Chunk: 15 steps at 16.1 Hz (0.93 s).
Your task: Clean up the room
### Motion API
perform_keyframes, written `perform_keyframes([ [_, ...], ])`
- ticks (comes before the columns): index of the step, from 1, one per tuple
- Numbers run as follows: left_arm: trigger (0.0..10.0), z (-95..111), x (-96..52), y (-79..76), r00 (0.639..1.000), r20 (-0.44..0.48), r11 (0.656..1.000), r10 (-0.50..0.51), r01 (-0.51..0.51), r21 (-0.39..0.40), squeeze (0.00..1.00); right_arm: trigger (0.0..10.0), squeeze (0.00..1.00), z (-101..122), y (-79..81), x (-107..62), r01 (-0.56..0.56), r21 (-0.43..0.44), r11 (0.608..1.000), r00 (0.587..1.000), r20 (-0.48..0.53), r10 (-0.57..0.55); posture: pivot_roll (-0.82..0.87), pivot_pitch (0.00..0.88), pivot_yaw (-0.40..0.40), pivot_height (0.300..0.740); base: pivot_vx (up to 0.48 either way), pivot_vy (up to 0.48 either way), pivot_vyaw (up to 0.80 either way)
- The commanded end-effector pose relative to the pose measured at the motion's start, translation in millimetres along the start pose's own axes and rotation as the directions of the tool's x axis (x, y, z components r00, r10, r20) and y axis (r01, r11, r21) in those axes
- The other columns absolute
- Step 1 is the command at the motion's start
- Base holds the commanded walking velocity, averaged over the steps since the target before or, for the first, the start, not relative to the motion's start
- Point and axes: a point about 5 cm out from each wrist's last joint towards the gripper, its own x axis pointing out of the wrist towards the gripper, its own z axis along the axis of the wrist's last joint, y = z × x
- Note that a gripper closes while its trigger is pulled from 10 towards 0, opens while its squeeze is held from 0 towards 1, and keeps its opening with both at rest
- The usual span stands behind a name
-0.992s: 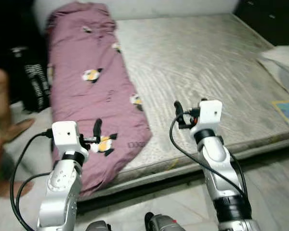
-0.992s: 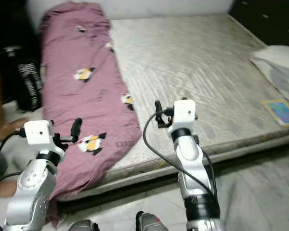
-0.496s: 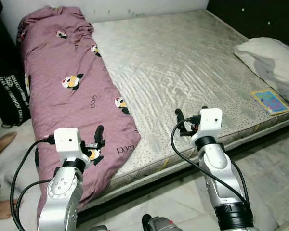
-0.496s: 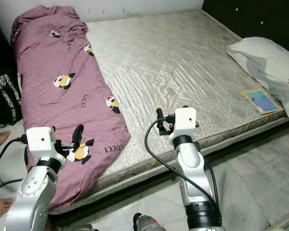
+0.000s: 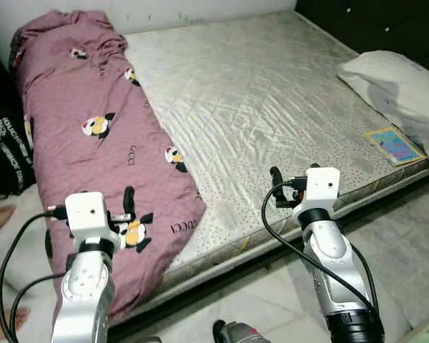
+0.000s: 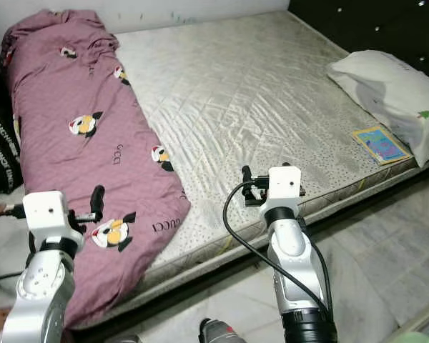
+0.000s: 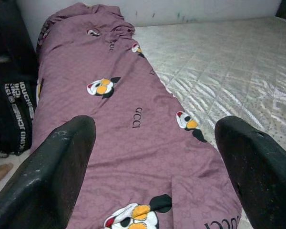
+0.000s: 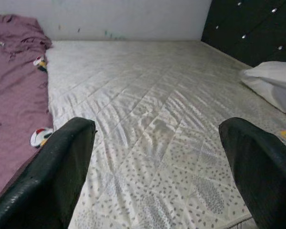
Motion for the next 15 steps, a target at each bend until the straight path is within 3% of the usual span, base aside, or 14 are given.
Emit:
perform_keyframes([
  [1, 10.0, 2.7, -1.2, -3.3, 1.0, 0.01, 1.0, -0.008, 0.009, -0.007, 0.0, 10.0, 0.0, 4.6, -3.9, 0.4, 0.02, -0.006, 1.0, 1.0, 0.013, -0.02, 0.02, 0.117, -0.009, 0.74, 0.0, 0.0, -0.8],
  [4, 10.0, 7.4, 1.8, -12.3, 0.999, 0.029, 0.999, -0.042, 0.043, -0.013, 0.0, 10.0, 0.0, 8.4, -6.2, 3.5, 0.031, -0.004, 1.0, 0.999, 0.023, -0.03, 0.02, 0.119, -0.026, 0.74, 0.0, 0.0, -0.73],
  [7, 10.0, 8.4, 1.7, -9.5, 0.999, 0.041, 1.0, 0.002, -0.002, 0.001, 0.0, 10.0, 0.0, 11.8, -6.5, 6.1, 0.022, -0.007, 1.0, 0.999, 0.033, -0.022, 0.02, 0.12, -0.027, 0.74, 0.0, 0.0, 0.0],
  [12, 10.0, 9.7, 3.6, -9.3, 0.999, 0.045, 1.0, -0.005, 0.005, 0.008, 0.0, 10.0, 0.0, 11.3, -3.4, 7.0, 0.002, -0.002, 1.0, 1.0, 0.03, -0.002, 0.02, 0.124, -0.028, 0.74, 0.0, 0.0, 0.0],
  [15, 10.0, 9.6, 4.2, -10.4, 0.999, 0.043, 1.0, -0.012, 0.013, -0.004, 0.0, 10.0, 0.0, 12.0, -3.7, 8.0, -0.001, 0.001, 1.0, 1.0, 0.028, 0.001, 0.01, 0.124, -0.029, 0.74, 0.0, 0.0, -0.74],
])
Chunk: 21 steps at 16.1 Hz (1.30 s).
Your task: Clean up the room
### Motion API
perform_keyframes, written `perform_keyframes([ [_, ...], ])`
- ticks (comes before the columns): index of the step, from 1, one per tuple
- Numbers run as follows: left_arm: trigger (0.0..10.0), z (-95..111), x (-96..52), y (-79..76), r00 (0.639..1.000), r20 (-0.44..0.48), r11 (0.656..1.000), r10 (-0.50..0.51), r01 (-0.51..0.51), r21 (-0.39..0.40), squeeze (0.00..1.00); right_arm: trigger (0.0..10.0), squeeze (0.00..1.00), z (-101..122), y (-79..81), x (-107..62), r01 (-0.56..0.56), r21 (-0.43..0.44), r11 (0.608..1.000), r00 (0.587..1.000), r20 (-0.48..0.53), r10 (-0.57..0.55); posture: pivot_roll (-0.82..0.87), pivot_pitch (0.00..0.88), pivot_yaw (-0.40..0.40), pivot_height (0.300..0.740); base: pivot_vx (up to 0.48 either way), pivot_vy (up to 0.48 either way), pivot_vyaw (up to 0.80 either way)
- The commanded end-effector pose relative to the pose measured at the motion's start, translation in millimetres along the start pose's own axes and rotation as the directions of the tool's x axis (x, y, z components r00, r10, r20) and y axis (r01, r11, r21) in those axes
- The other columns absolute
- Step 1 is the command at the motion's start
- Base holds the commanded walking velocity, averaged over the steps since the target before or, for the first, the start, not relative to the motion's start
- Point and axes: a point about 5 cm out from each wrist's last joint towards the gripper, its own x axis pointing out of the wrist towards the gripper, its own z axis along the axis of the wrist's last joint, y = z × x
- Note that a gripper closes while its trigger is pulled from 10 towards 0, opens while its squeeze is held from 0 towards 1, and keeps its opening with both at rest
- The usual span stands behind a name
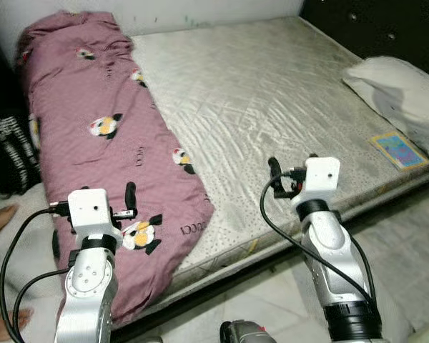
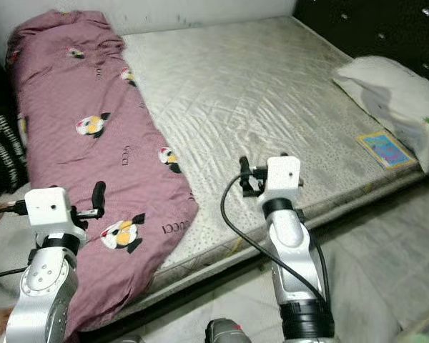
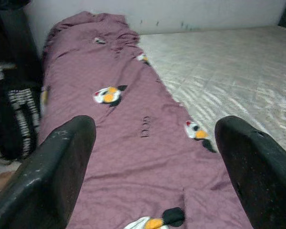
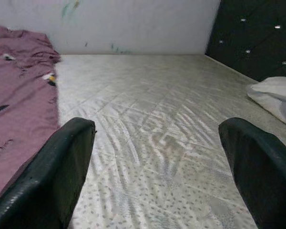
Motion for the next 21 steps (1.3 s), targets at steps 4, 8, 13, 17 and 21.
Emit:
perform_keyframes([
  [4, 10.0, 1.5, -0.6, -2.6, 1.0, 0.007, 1.0, -0.008, 0.008, -0.001, 0.0, 10.0, 0.0, 0.1, -4.7, -0.8, 0.006, -0.009, 1.0, 1.0, -0.001, -0.006, 0.02, 0.127, -0.03, 0.74, 0.0, 0.0, -0.2],
  [8, 10.0, 1.5, -1.5, -2.0, 1.0, 0.008, 1.0, 0.001, -0.001, 0.007, 0.0, 10.0, 0.0, -0.2, -2.7, -1.0, -0.004, -0.005, 1.0, 1.0, -0.003, 0.004, 0.02, 0.129, -0.032, 0.74, 0.0, 0.0, 0.0],
  [13, 10.0, -0.2, -2.6, 0.6, 1.0, 0.001, 1.0, 0.021, -0.021, 0.011, 0.0, 10.0, 0.0, 0.0, -1.6, -1.3, -0.013, -0.004, 1.0, 1.0, -0.002, 0.013, 0.02, 0.131, -0.03, 0.74, 0.0, 0.0, 0.0],
  [17, 10.0, -0.2, -2.7, 0.6, 1.0, 0.0, 1.0, 0.018, -0.018, 0.009, 0.0, 10.0, 0.0, -0.5, 0.1, -1.6, -0.021, 0.002, 1.0, 1.0, -0.005, 0.021, 0.02, 0.132, -0.03, 0.715, 0.0, 0.0, 0.0],
  [21, 10.0, 0.2, -2.5, 0.6, 1.0, 0.002, 1.0, 0.022, -0.022, 0.012, 0.0, 10.0, 0.0, -0.5, 1.0, -1.3, -0.028, 0.006, 1.0, 1.0, -0.004, 0.028, 0.02, 0.132, -0.03, 0.665, 0.0, 0.0, 0.0],
])
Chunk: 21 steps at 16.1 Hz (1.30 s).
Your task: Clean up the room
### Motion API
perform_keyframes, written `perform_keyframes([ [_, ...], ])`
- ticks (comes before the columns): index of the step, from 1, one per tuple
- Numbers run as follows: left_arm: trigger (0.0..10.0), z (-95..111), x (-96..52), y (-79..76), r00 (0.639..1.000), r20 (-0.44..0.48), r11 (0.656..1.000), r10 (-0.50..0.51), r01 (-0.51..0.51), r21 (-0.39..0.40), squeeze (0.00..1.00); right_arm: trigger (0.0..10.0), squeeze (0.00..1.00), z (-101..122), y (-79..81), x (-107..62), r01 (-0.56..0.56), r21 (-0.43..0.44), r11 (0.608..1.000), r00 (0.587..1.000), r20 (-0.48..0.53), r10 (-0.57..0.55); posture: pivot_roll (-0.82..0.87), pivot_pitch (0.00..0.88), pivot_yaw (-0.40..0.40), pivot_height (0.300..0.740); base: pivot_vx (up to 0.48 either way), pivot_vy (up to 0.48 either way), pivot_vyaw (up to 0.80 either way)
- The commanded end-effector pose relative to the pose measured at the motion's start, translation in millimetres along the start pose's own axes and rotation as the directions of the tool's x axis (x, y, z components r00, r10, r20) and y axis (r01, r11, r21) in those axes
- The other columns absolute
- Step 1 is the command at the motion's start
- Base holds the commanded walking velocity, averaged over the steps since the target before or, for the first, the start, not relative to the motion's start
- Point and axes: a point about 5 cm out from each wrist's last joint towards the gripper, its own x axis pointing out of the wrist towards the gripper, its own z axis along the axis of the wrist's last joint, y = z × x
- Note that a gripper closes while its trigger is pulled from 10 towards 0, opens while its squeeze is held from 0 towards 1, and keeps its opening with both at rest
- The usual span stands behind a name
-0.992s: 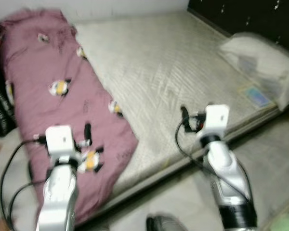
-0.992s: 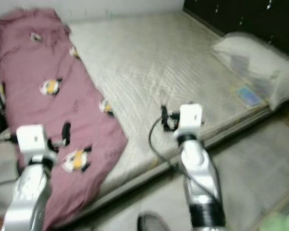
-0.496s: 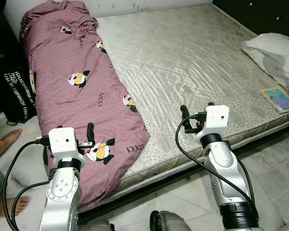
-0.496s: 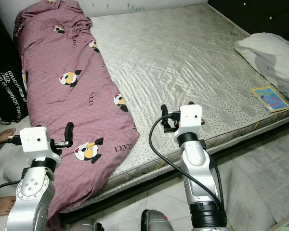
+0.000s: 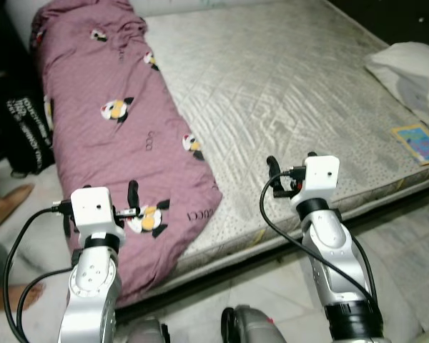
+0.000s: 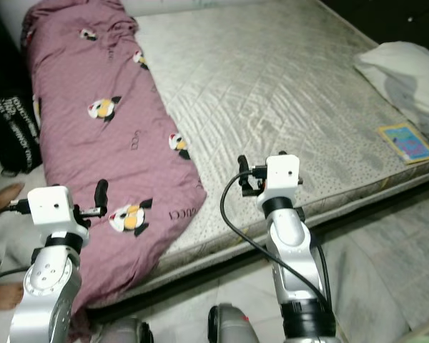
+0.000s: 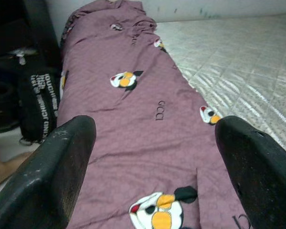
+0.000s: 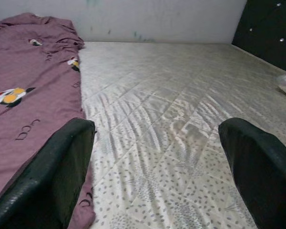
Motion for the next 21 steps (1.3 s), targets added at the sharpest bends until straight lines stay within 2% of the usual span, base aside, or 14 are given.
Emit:
perform_keyframes([
  [1, 10.0, -0.8, -2.3, 1.4, 1.0, -0.004, 1.0, 0.005, -0.005, 0.011, 0.0, 10.0, 0.0, -1.2, -0.8, -1.7, -0.001, 0.004, 1.0, 1.0, -0.006, 0.001, 0.02, 0.132, -0.03, 0.655, 0.0, 0.0, 0.0],
  [3, 10.0, -1.0, -2.1, 1.3, 1.0, -0.003, 1.0, 0.006, -0.006, 0.012, 0.0, 10.0, 0.0, -1.4, -0.1, -1.3, -0.005, 0.006, 1.0, 1.0, -0.005, 0.005, 0.02, 0.128, -0.031, 0.635, 0.0, 0.0, 0.0],
  [16, 10.0, -0.2, 4.3, 8.5, 0.998, -0.025, 0.998, 0.05, -0.05, -0.031, 0.0, 10.0, 0.0, -1.0, 0.7, 1.1, -0.017, -0.008, 1.0, 1.0, -0.008, 0.017, 0.01, 0.154, -0.034, 0.635, 0.0, 0.0, 0.0],
  [18, 10.0, -1.6, 3.6, 9.7, 0.998, -0.036, 0.997, 0.058, -0.06, -0.043, 0.0, 10.0, 0.0, -1.7, 1.1, 0.8, -0.019, -0.006, 1.0, 1.0, -0.011, 0.019, 0.01, 0.153, -0.033, 0.61, 0.0, 0.0, 0.0],
  [21, 10.0, -2.0, 4.7, 12.2, 0.996, -0.045, 0.995, 0.072, -0.074, -0.061, 0.0, 10.0, 0.0, -1.6, 0.7, 0.4, -0.02, -0.008, 1.0, 1.0, -0.008, 0.02, 0.01, 0.15, -0.034, 0.605, 0.0, 0.0, 0.0],
])
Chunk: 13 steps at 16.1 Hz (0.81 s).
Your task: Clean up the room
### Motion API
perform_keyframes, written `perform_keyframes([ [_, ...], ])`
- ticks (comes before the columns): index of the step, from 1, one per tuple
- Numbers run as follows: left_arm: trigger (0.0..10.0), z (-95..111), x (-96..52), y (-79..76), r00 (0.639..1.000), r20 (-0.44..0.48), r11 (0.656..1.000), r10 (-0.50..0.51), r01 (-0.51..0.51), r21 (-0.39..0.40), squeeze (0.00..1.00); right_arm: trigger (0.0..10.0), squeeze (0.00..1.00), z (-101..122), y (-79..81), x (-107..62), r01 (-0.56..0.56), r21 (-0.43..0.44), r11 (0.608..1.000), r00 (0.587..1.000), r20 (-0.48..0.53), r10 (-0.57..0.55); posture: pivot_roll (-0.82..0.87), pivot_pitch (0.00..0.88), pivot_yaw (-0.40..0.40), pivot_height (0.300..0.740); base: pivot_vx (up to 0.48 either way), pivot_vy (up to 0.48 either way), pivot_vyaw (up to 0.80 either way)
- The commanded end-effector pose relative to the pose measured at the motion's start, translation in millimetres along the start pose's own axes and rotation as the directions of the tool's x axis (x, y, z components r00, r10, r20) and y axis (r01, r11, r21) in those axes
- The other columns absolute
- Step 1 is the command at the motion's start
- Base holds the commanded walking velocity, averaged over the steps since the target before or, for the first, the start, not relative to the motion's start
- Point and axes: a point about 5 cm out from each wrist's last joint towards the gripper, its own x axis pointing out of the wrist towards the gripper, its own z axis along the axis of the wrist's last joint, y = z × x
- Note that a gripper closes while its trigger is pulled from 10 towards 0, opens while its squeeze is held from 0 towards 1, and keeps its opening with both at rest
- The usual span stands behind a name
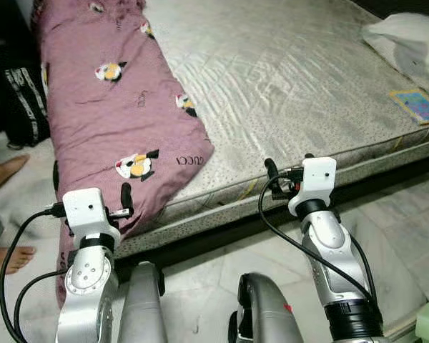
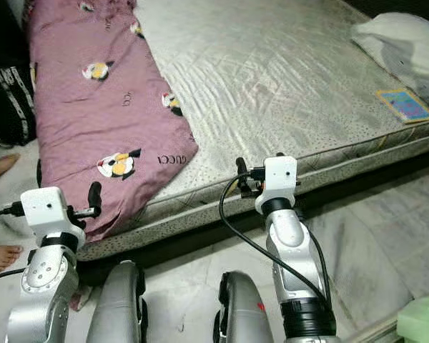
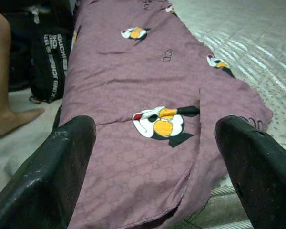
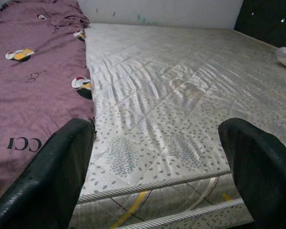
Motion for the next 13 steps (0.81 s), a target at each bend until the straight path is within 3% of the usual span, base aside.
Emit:
perform_keyframes([
  [1, 10.0, -0.4, -0.9, 2.9, 1.0, -0.013, 0.999, 0.022, -0.023, -0.025, 0.0, 10.0, 0.0, 1.3, -1.3, -0.9, 0.001, -0.004, 1.0, 1.0, 0.006, -0.001, 0.01, 0.148, -0.033, 0.605, 0.0, 0.0, 0.0],
  [5, 10.0, -1.0, -2.2, 7.7, 0.999, -0.02, 0.997, 0.028, -0.03, -0.078, 0.0, 10.0, 0.0, -0.1, -1.7, -2.0, -0.001, -0.01, 1.0, 1.0, 0.001, 0.001, 0.01, 0.148, -0.035, 0.605, 0.0, 0.0, 0.0],
  [13, 10.0, -0.6, -1.3, 11.2, 1.0, -0.014, 0.995, 0.026, -0.028, -0.094, 0.0, 10.0, 0.0, 0.7, -1.9, -0.2, -0.009, -0.016, 1.0, 1.0, 0.002, 0.009, 0.01, 0.146, -0.041, 0.605, 0.298, 0.0, 0.0],
])
